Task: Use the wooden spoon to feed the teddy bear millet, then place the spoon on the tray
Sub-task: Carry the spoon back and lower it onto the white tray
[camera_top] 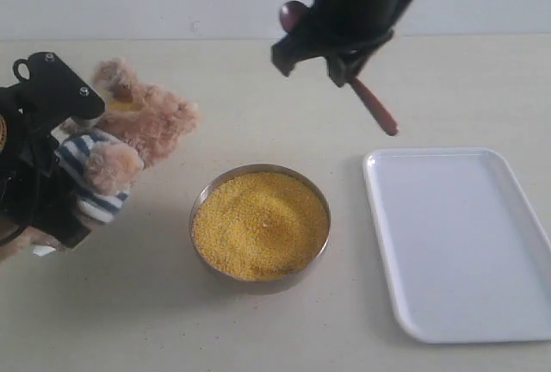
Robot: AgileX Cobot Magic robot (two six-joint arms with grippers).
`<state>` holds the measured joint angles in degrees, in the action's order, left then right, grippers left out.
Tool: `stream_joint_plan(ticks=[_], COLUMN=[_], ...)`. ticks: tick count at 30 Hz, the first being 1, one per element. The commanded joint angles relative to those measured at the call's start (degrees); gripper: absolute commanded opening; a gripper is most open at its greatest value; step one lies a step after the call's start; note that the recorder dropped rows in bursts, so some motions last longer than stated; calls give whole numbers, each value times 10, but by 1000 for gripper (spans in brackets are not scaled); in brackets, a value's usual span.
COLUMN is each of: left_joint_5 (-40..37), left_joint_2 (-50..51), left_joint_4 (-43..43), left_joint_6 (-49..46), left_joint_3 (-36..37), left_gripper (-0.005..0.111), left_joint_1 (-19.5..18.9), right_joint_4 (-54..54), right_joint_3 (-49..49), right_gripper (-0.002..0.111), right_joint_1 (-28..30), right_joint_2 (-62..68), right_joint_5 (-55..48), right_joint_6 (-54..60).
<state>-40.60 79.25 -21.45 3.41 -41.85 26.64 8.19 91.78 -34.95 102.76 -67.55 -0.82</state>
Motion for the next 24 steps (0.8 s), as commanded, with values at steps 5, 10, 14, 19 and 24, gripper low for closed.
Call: stream_joint_plan(ticks=[5,10,14,19,24], left_joint_5=[-3,4,5,5,2], left_joint_2=[-6,-5,-5,-5,-5], left_joint_4=[-19,-19,-19,-23,-23], left_joint_6=[99,125,130,137,146], left_joint_3=[-14,-15,-15,-15,-15], left_gripper=[4,4,4,4,4], left_joint_1=[3,3,3,3,3], right_joint_4=[-13,-34,-34,-17,-4], right_joint_3=[-249,-383,-460,-502,-512], right_gripper=[0,0,0,0,0], right_joint_1=[107,125,125,125,125], right_joint_2=[-106,-114,-113,-103,-87], right_joint_5=[98,189,292,347,364], right_joint_6=[1,-2,-42,-86,-118])
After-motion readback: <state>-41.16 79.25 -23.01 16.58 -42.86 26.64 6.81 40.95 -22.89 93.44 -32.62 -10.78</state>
